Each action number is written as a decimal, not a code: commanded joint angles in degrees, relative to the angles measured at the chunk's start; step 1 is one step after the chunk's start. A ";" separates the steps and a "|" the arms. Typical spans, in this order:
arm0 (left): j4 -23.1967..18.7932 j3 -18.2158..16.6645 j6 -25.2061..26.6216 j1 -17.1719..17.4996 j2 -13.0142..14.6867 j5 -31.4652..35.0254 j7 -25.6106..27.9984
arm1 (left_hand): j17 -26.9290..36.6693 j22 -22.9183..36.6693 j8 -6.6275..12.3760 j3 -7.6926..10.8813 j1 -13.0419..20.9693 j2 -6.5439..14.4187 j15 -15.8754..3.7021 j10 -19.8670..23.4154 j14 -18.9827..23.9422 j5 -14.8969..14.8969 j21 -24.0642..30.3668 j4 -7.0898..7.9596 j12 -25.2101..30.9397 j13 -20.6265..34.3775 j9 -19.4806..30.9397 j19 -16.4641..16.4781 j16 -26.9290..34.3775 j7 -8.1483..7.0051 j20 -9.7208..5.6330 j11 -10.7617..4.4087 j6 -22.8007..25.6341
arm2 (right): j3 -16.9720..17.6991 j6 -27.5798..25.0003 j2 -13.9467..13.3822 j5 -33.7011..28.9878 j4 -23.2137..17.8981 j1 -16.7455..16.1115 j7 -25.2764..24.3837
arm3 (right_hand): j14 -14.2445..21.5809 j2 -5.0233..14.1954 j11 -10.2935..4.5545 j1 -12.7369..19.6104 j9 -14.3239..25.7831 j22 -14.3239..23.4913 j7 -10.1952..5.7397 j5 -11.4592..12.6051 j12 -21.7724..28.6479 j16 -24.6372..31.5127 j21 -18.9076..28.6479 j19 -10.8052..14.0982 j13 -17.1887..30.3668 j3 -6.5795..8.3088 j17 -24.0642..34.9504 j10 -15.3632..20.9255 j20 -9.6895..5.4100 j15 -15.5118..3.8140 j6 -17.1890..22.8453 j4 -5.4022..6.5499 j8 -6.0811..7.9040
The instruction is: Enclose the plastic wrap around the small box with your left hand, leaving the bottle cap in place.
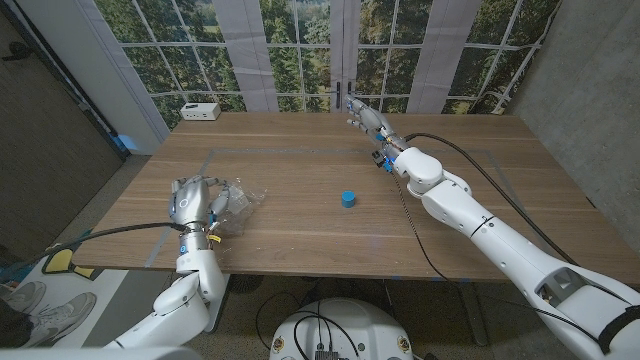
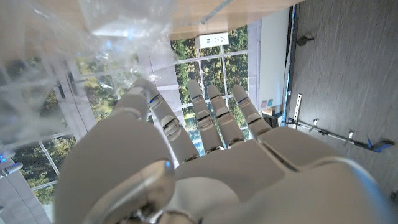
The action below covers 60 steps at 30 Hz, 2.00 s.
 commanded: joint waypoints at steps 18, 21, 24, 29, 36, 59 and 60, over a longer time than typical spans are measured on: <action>-0.85 -5.37 -13.32 11.01 4.66 9.83 1.75 | 0.55 0.20 2.24 2.59 8.79 -0.76 -4.58 1.16 -0.91 -0.49 0.84 -1.93 -0.07 1.12 1.03 2.81 0.17 0.46 -1.19 -3.05 1.46 | 0.40 -2.75 -2.24 -1.14 -8.05 -4.66 -3.49 | 0.16 0.46 0.04 -0.20 0.18 0.15 -0.20 0.03 0.06 -0.07 -0.14 0.13 0.07 0.41 0.33 -0.07 -0.29 0.12 -0.04 0.18 0.19; -2.62 -5.71 -10.28 12.05 5.81 10.38 -0.47 | 0.60 0.16 1.76 1.82 8.74 -2.11 -4.43 -0.20 -3.02 -0.99 0.65 -1.95 -0.65 1.24 0.79 2.44 -0.37 -0.81 -1.46 -3.44 0.62 | 0.55 -3.48 -2.45 -1.16 -8.96 -5.29 -4.19 | 0.16 0.46 0.04 -0.20 0.18 0.15 -0.22 0.02 0.06 -0.07 -0.14 0.12 0.07 0.42 0.33 -0.07 -0.32 0.11 -0.05 0.19 0.19; -3.88 -6.66 -9.79 13.46 8.10 10.17 -2.34 | 0.57 0.12 1.63 1.52 9.33 -2.87 -4.33 -1.57 -4.16 -1.21 0.52 -2.19 -1.19 1.33 0.63 2.23 -0.54 -2.08 -1.47 -3.72 0.54 | 0.55 -3.27 -2.79 -1.42 -9.55 -5.93 -4.42 | 0.16 0.46 0.04 -0.20 0.18 0.15 -0.16 0.02 0.06 -0.07 -0.15 0.08 0.07 0.44 0.33 -0.06 -0.36 0.11 -0.04 0.20 0.19; -6.08 -8.57 -11.23 16.25 14.67 9.82 -7.95 | 0.50 0.04 1.16 1.36 11.43 -3.90 -4.06 -4.23 -6.74 -1.11 0.32 -2.49 -2.18 1.46 0.33 2.12 -0.88 -4.95 -1.73 -4.37 -0.24 | 0.73 -3.05 -2.92 -1.32 -10.18 -6.66 -4.72 | 0.17 0.46 0.07 -0.20 0.18 0.15 -0.15 0.02 0.07 -0.08 -0.15 0.08 0.07 0.46 0.33 -0.02 -0.35 0.05 -0.06 0.23 0.18; -8.22 -13.98 -16.78 20.53 17.60 5.20 -10.76 | 0.87 -0.02 0.47 0.28 11.21 -4.46 -3.01 -7.02 -10.31 -0.97 -0.39 -1.18 -2.84 1.58 -0.22 0.88 -0.88 -6.74 -1.79 -3.87 -0.87 | 1.00 -3.34 -3.39 -1.89 -11.40 -7.71 -5.78 | 0.15 0.46 0.11 -0.19 0.18 0.15 -0.13 0.01 0.10 -0.09 -0.17 0.03 0.07 0.50 0.32 0.05 -0.38 0.05 -0.07 0.25 0.18; -21.37 -41.52 -26.79 38.17 5.15 12.87 -38.76 | 0.81 -0.02 -2.68 -1.68 7.91 -5.99 0.04 -11.67 -15.88 -0.28 -2.24 -0.22 -3.39 0.84 -1.55 -2.49 -1.10 -4.02 0.41 -1.67 -3.74 | 1.49 -3.57 -3.64 -1.82 -13.63 -10.31 -7.46 | 0.07 0.49 0.29 -0.14 0.18 0.15 0.00 0.00 0.10 -0.14 -0.14 0.10 0.08 0.69 0.32 0.13 -0.65 0.12 -0.13 0.35 0.17; -22.23 -42.37 -26.48 38.27 4.82 13.13 -41.54 | 0.76 -0.03 -2.91 -1.70 7.97 -6.08 0.07 -12.10 -16.01 -0.24 -2.28 -0.30 -3.48 0.78 -1.57 -2.49 -1.07 -4.03 0.44 -1.71 -4.06 | 1.43 -3.88 -3.72 -1.86 -13.76 -10.27 -7.44 | 0.08 0.49 0.28 -0.14 0.18 0.15 -0.02 0.00 0.10 -0.14 -0.13 0.10 0.08 0.69 0.32 0.13 -0.66 0.13 -0.12 0.36 0.17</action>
